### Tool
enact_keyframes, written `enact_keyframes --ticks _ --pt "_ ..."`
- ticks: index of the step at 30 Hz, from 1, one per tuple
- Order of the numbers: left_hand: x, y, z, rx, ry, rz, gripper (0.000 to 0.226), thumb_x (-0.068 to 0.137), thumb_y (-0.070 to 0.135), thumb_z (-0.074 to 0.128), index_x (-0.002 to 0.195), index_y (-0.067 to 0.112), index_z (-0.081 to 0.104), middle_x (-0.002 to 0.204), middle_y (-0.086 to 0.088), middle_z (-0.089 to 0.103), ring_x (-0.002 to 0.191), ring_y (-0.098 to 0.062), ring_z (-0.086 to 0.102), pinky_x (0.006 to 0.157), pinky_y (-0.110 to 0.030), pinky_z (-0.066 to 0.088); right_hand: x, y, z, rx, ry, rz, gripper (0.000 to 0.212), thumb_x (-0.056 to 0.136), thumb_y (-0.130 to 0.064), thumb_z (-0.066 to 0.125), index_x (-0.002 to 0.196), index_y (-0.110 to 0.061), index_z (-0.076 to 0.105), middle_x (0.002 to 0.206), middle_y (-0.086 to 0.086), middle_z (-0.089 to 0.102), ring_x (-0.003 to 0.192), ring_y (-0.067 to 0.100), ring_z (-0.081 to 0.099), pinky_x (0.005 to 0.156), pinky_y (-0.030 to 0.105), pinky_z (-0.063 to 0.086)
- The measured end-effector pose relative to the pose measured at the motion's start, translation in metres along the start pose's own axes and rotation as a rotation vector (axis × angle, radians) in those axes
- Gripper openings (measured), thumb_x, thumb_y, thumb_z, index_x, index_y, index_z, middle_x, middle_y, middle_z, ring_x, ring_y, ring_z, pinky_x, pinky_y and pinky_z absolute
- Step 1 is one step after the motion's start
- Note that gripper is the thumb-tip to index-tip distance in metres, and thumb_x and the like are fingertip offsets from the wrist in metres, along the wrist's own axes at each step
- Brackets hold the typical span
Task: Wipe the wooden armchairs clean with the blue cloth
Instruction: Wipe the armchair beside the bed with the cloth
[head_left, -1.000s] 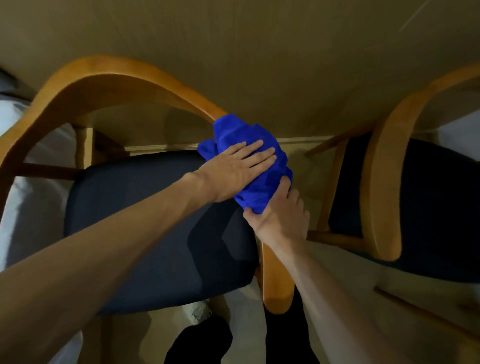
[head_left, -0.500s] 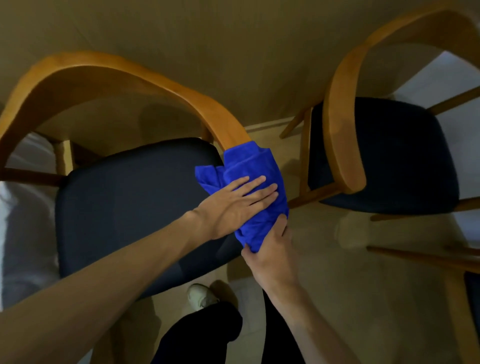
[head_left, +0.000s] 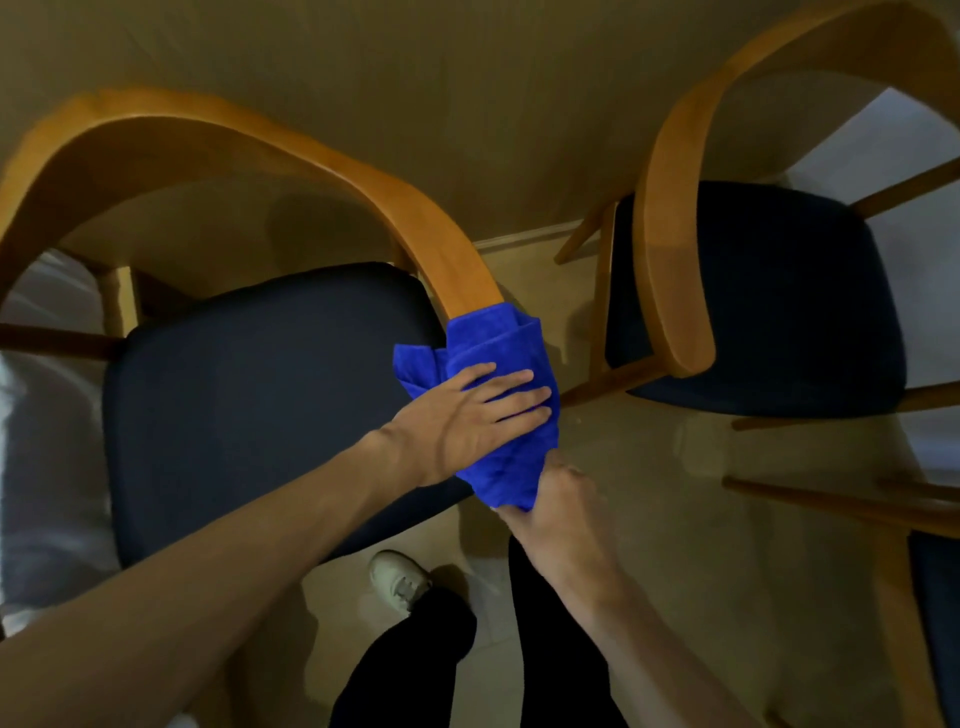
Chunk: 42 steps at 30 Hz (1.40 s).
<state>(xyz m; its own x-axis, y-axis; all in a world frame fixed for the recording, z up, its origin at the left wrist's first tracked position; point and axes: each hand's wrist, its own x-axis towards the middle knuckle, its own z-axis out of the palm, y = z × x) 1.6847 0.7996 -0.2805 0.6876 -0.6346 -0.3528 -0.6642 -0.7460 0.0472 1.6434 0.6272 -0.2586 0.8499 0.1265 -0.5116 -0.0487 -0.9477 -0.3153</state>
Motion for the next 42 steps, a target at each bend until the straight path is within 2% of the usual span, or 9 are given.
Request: enact_keyframes --ticks 3,6,15,19,24,28,33,39,42 --pt "0.011 -0.011 -0.007 0.007 0.009 -0.01 0.097 0.084 0.024 0.067 0.153 0.022 -0.001 0.162 0.0 -0.005 0.148 -0.022 -0.01 0.12 -0.043 -0.002 0.011 -0.014 0.002 0.126 -0.055 0.063 0.083 0.071 -0.05 0.08 0.132 -0.012 0.036 0.118 0.004 0.057 0.105 0.022 0.059 0.08 0.029 0.051" --pt "0.021 -0.031 -0.012 -0.007 0.014 -0.05 0.097 0.082 0.026 0.069 0.153 0.023 0.003 0.162 -0.001 0.0 0.149 -0.022 -0.008 0.121 -0.042 0.001 0.029 -0.03 0.0 0.134 -0.052 0.09 0.1 0.067 -0.048 0.082 0.139 -0.009 0.026 0.129 0.01 0.048 0.115 0.027 0.054 0.093 0.035 0.049" --pt "0.039 -0.11 -0.017 -0.014 0.027 -0.189 0.09 0.087 0.031 0.064 0.152 0.025 0.004 0.161 -0.002 0.005 0.149 -0.023 -0.002 0.121 -0.04 0.006 0.111 -0.076 -0.024 0.087 -0.102 0.098 0.116 0.058 -0.042 0.09 0.142 -0.01 0.017 0.138 0.014 0.035 0.123 0.03 0.048 0.101 0.038 0.047" --pt "0.04 -0.136 -0.02 -0.059 0.056 -0.189 0.077 0.091 0.027 0.057 0.152 0.026 0.011 0.16 -0.002 0.013 0.148 -0.023 0.004 0.12 -0.038 0.007 0.127 -0.083 -0.025 0.094 -0.068 0.05 0.114 0.054 -0.042 0.09 0.139 -0.01 0.02 0.132 0.013 0.037 0.118 0.028 0.048 0.1 0.04 0.048" --pt "0.04 -0.168 -0.022 -0.039 0.093 -0.239 0.076 0.088 0.022 0.062 0.15 0.027 0.018 0.156 -0.003 0.023 0.146 -0.025 0.015 0.118 -0.038 0.015 0.156 -0.103 -0.034 -0.033 -0.071 -0.036 0.114 0.062 -0.049 0.083 0.143 -0.004 0.017 0.133 0.018 0.037 0.115 0.033 0.05 0.095 0.042 0.049" --pt "0.034 -0.205 -0.024 -0.047 0.087 -0.374 0.077 0.085 0.017 0.065 0.148 0.026 0.021 0.153 -0.004 0.029 0.143 -0.026 0.023 0.117 -0.039 0.02 0.191 -0.13 -0.05 -0.112 -0.104 -0.125 0.11 0.063 -0.049 0.083 0.141 -0.004 0.021 0.135 0.018 0.04 0.117 0.033 0.05 0.09 0.039 0.047" --pt "0.014 -0.253 -0.022 0.127 0.044 -0.59 0.07 0.083 0.011 0.064 0.142 0.021 0.028 0.137 -0.008 0.042 0.131 -0.032 0.038 0.12 -0.049 0.007 0.239 -0.172 -0.061 -0.132 -0.192 -0.249 0.104 0.066 -0.046 0.084 0.142 -0.005 0.024 0.139 0.016 0.039 0.119 0.032 0.05 0.097 0.044 0.048" --pt "-0.02 -0.294 -0.017 0.233 0.024 -0.683 0.046 0.092 0.008 0.052 0.135 0.013 0.038 0.136 -0.01 0.044 0.125 -0.032 0.041 0.119 -0.046 0.015 0.284 -0.23 -0.063 -0.273 -0.236 -0.437 0.083 0.072 -0.042 0.081 0.133 -0.009 0.034 0.13 0.013 0.048 0.111 0.032 0.054 0.078 0.037 0.046" --pt "-0.038 -0.306 -0.019 0.287 0.04 -0.729 0.043 0.092 0.009 0.051 0.134 0.008 0.043 0.137 -0.014 0.043 0.125 -0.034 0.041 0.119 -0.046 0.014 0.298 -0.263 -0.063 -0.376 -0.258 -0.553 0.071 0.079 -0.033 0.077 0.133 -0.01 0.037 0.124 0.011 0.053 0.098 0.028 0.055 0.069 0.032 0.04"
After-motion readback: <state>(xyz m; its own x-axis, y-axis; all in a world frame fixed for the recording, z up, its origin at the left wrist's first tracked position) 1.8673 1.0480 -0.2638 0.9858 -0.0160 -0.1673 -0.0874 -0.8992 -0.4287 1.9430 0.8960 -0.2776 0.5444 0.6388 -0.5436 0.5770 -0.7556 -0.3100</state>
